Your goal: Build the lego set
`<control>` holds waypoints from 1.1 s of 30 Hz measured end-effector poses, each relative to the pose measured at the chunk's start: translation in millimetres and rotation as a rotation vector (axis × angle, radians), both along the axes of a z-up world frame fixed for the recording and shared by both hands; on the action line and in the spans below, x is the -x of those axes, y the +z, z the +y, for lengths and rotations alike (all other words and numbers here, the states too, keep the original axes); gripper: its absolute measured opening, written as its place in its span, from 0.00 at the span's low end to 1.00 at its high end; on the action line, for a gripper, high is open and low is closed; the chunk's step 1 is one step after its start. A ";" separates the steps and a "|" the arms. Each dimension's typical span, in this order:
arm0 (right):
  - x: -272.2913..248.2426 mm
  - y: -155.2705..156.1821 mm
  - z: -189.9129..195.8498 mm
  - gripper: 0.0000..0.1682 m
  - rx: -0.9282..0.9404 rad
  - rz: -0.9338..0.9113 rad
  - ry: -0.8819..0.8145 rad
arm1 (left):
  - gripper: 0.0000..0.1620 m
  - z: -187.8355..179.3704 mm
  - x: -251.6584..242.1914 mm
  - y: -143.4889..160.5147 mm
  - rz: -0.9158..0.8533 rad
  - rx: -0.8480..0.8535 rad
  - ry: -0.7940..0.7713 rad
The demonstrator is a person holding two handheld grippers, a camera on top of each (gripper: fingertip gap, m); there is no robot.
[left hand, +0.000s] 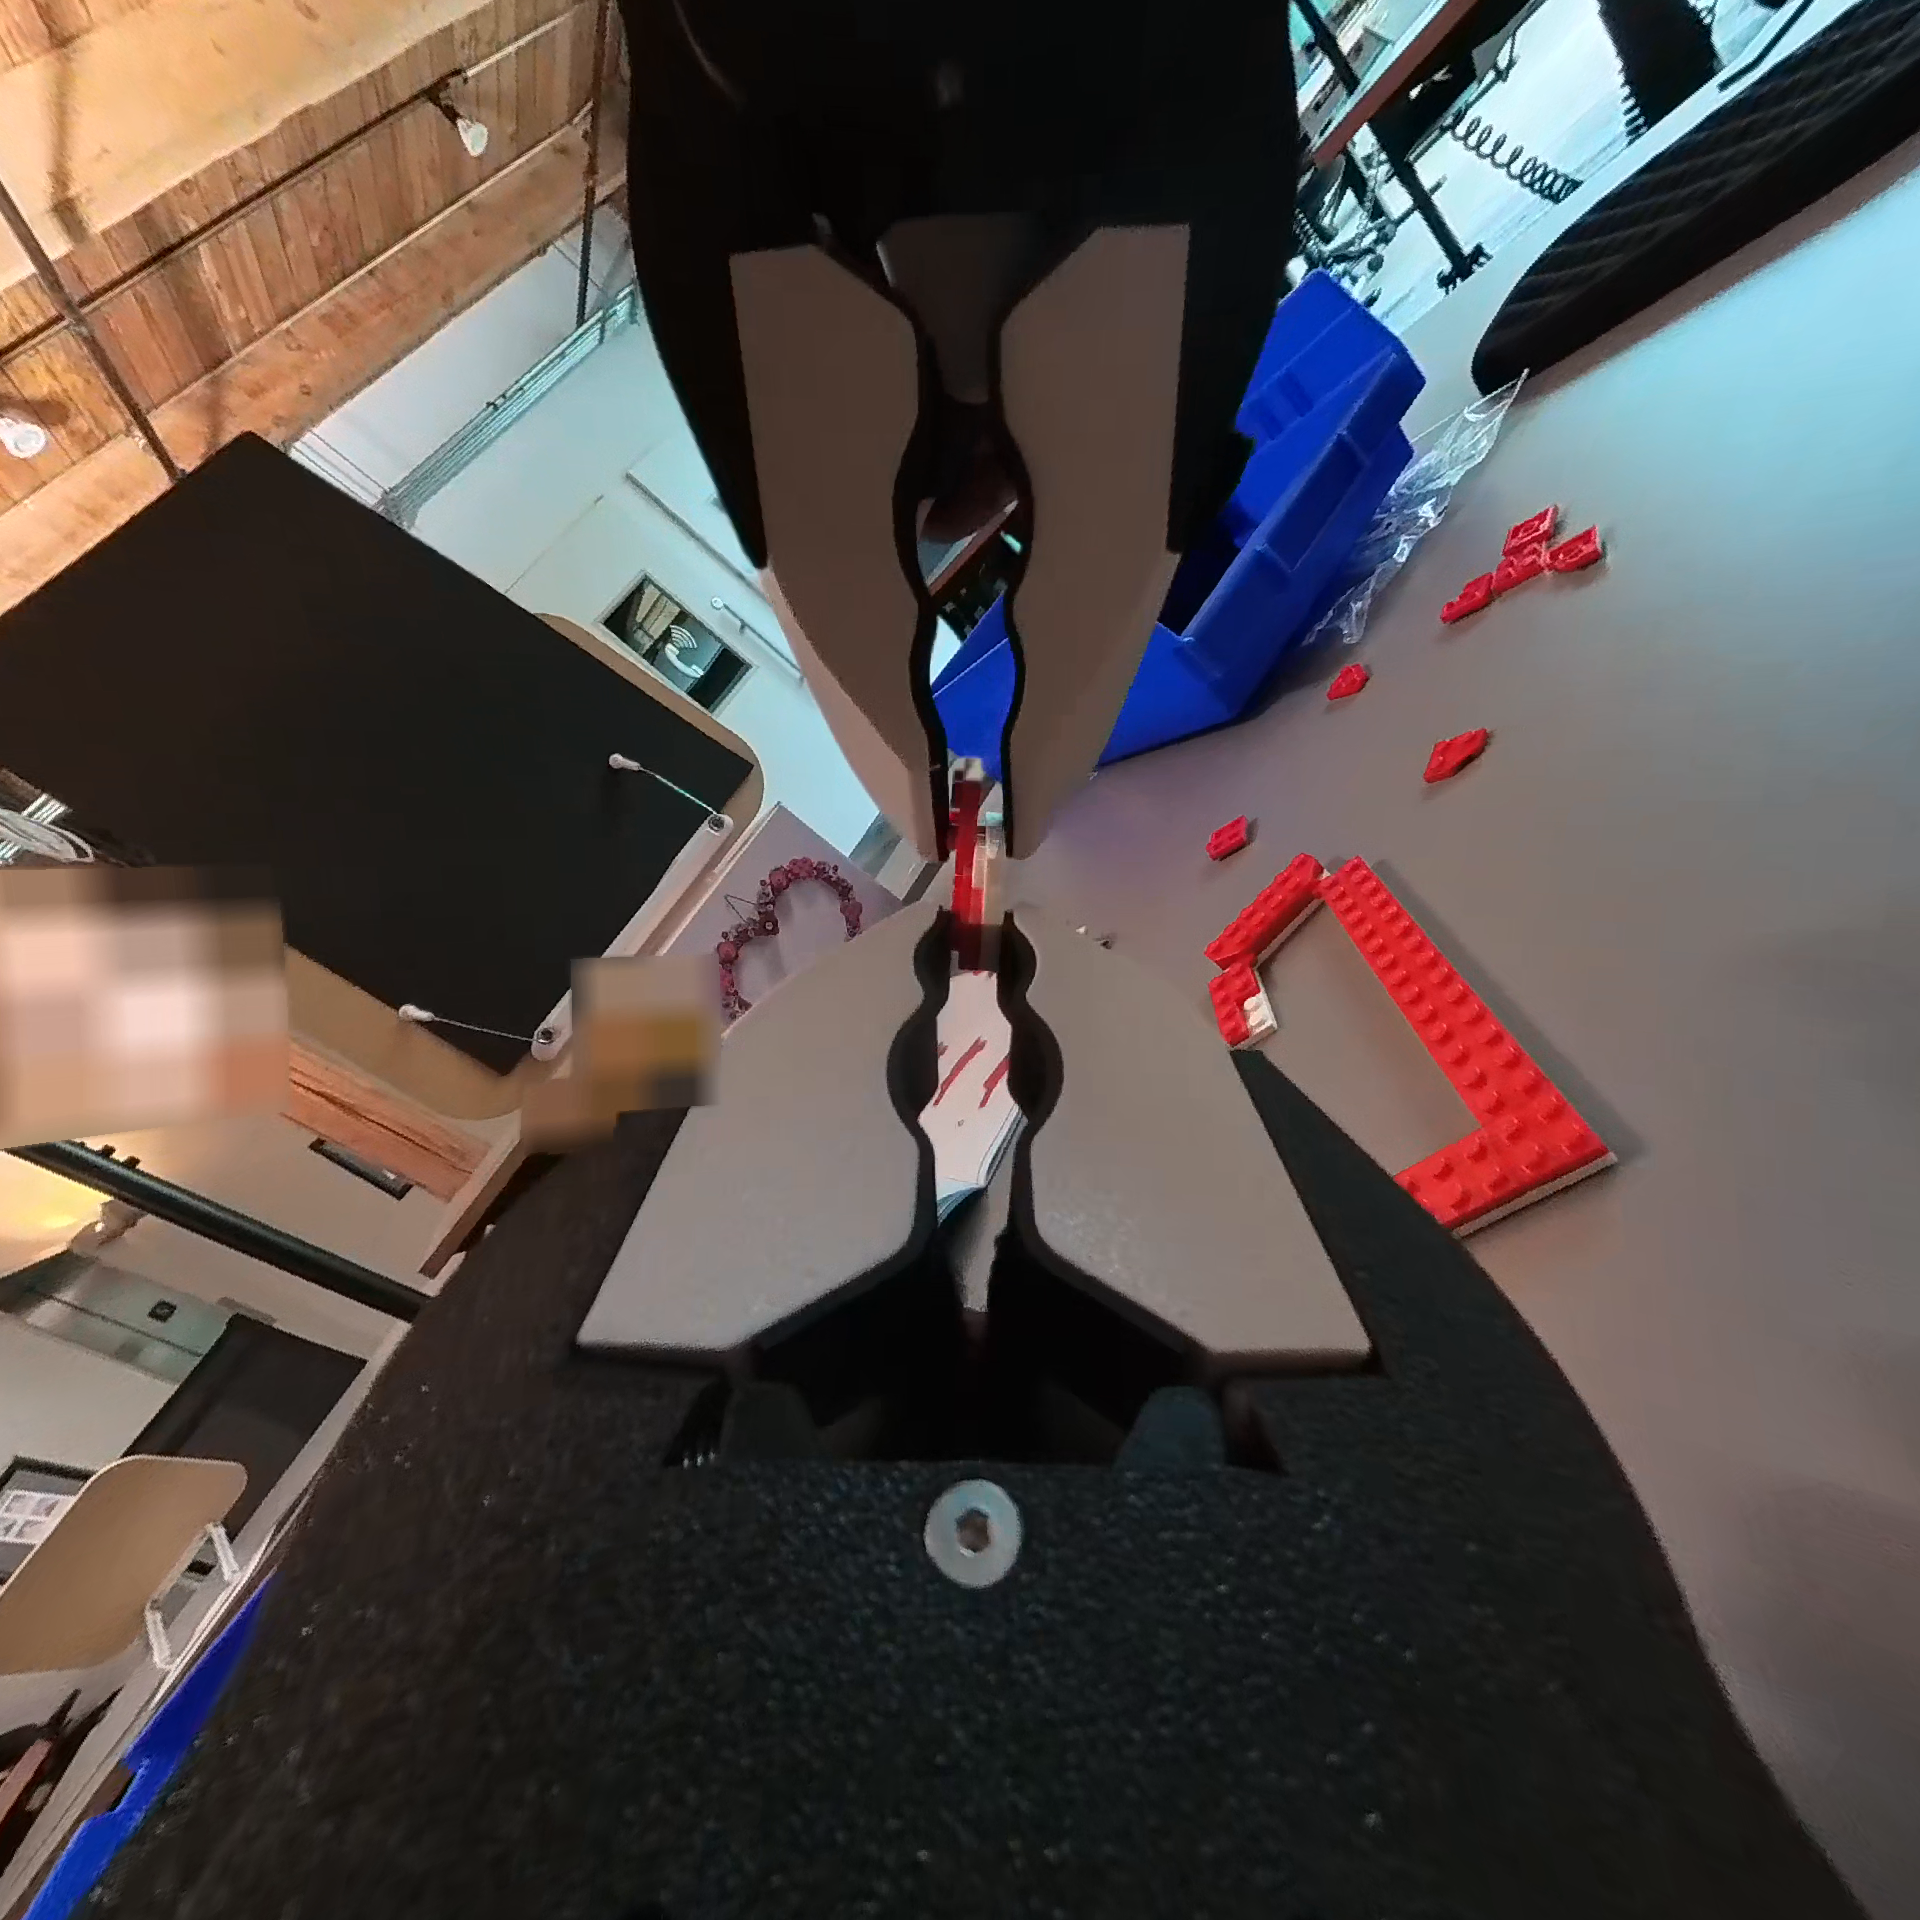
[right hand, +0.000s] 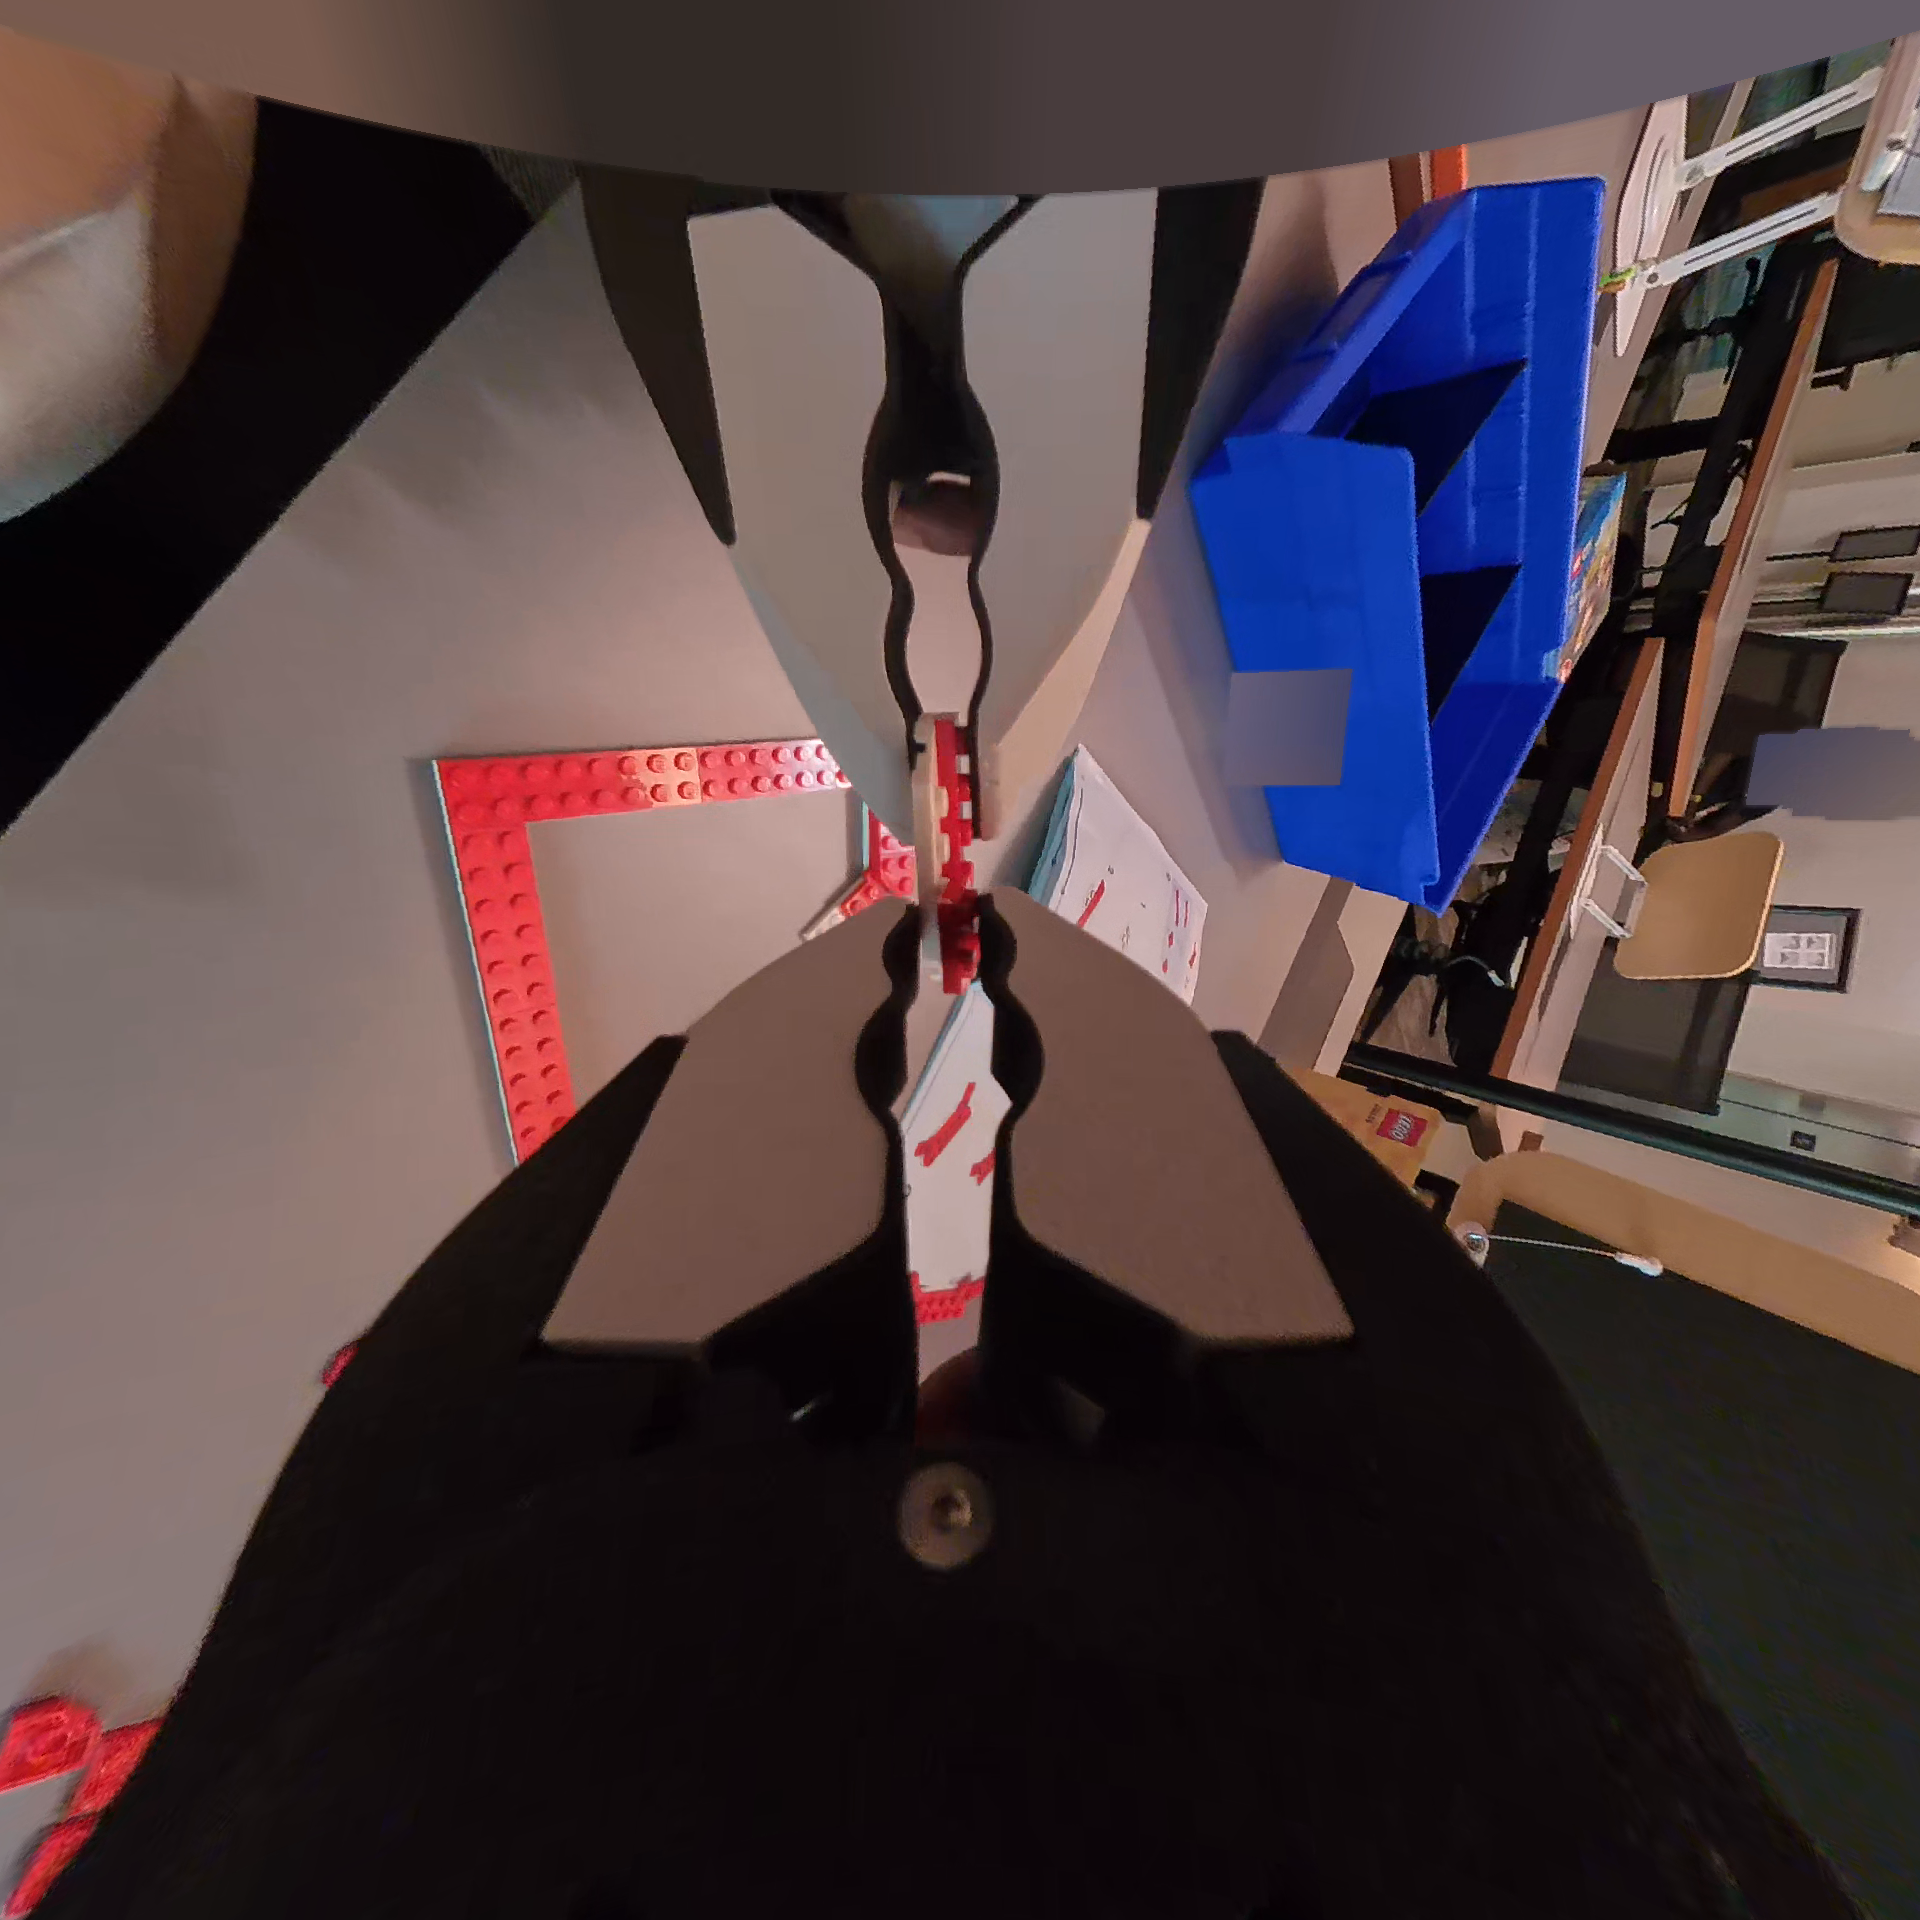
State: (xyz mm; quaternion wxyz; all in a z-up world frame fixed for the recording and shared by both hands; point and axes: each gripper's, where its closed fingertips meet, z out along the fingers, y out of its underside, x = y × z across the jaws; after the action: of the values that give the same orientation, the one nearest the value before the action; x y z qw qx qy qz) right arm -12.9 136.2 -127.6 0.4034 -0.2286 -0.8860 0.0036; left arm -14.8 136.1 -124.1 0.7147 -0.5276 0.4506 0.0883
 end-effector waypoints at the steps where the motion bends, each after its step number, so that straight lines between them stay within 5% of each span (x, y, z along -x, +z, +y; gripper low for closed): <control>1: 0.1 -0.3 -0.2 0.06 -0.012 0.000 0.000 | 0.05 0.0 -0.9 0.0 -0.009 0.009 -0.002; 12: 1.5 4.8 1.5 0.06 -0.112 0.028 -0.034 | 0.05 1.2 -1.5 5.8 -0.185 0.133 -0.041; 23: 0.0 6.9 -4.2 0.05 -0.006 0.084 -0.094 | 0.05 -4.6 -3.9 8.9 -0.117 0.012 -0.053; 26: -1.2 12.7 -4.0 0.20 0.053 0.150 -0.118 | 0.05 -6.5 -3.0 11.0 -0.101 -0.021 -0.057; 33: -6.0 10.6 -6.2 0.11 -0.092 0.158 -0.032 | 0.05 -10.4 -8.4 13.5 -0.093 -0.040 -0.076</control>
State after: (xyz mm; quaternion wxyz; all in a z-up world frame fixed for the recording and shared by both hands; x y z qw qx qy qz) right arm -7.0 130.0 -117.1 0.4823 -0.2230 -0.8468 -0.0255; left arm -6.4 125.7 -110.5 0.7482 -0.4990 0.4348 0.0456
